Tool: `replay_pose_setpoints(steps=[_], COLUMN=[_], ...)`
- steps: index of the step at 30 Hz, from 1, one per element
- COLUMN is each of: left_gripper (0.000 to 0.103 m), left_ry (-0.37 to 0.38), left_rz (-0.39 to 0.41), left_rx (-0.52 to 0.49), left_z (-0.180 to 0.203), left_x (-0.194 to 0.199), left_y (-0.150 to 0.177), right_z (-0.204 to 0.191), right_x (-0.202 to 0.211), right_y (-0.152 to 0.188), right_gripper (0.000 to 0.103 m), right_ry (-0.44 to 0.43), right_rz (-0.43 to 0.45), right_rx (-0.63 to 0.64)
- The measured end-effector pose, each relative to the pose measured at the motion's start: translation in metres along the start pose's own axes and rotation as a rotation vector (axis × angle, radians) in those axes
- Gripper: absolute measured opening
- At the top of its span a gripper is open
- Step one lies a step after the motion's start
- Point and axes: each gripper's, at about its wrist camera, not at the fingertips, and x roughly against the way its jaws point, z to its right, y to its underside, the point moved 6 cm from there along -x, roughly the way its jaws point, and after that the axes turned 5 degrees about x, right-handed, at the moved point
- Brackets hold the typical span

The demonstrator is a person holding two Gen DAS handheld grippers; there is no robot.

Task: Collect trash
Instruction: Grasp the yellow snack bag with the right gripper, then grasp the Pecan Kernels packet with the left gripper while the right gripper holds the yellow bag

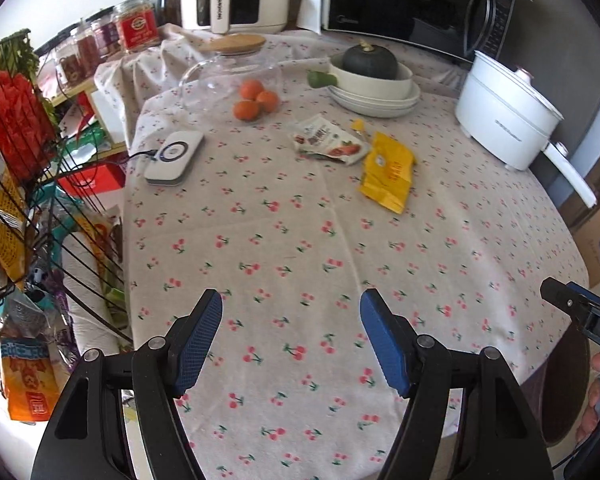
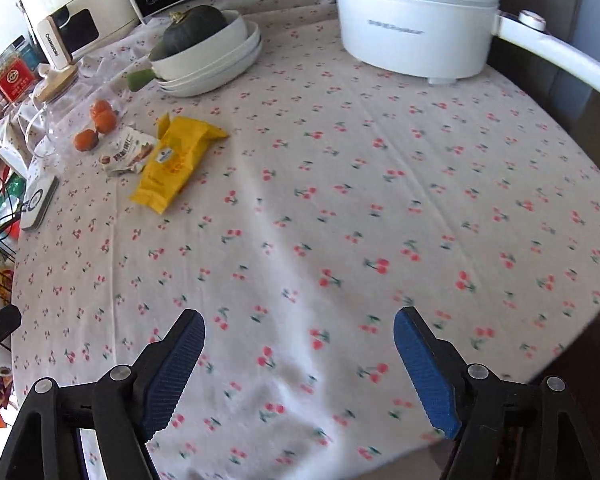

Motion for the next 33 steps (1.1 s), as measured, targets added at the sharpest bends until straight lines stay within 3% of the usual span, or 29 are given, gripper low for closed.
replay_pose_setpoints(steps=[5, 10, 16, 20, 24, 27, 31, 33], left_gripper=[0.074, 0.074, 0.074, 0.074, 0.074, 0.074, 0.074, 0.074], left_ry=[-0.062, -0.089, -0.102, -0.115, -0.112, -0.122, -0.096, -0.070], left_rz=[0.020, 0.001, -0.016, -0.014, -0.027, -0.028, -0.039, -0.044], left_rx=[0.079, 0.077, 0.082, 0.075, 0.082, 0.063, 0.077, 0.099], left_z=[-0.038, -0.050, -0.056, -0.057, -0.055, -0.050, -0.043, -0.038], left_x=[-0.009, -0.024, -0.043, -0.047, -0.051, -0.053, -0.054, -0.055], left_y=[-0.013, -0.017, -0.017, -0.018, -0.016, -0.014, -0.015, -0.018], right_z=[-0.052, -0.093, -0.117, -0.120, -0.121, -0.115, -0.091, -0.073], right_x=[-0.057, -0.104, -0.143, -0.165, -0.167, -0.158, -0.136, -0.120], right_y=[-0.026, -0.060, -0.091, -0.097, -0.097, -0.094, -0.086, -0.081], right_gripper=[0.083, 0.083, 0.083, 0.081, 0.051, 0.033, 0.018, 0.018], right_ry=[-0.018, -0.052, -0.066, -0.026, 0.018, -0.032, -0.060, -0.075], right_rz=[-0.042, -0.047, -0.059, -0.084, -0.069, -0.070, -0.083, -0.067], right_rx=[0.038, 0.021, -0.018, -0.019, 0.050, 0.064, 0.055, 0.042])
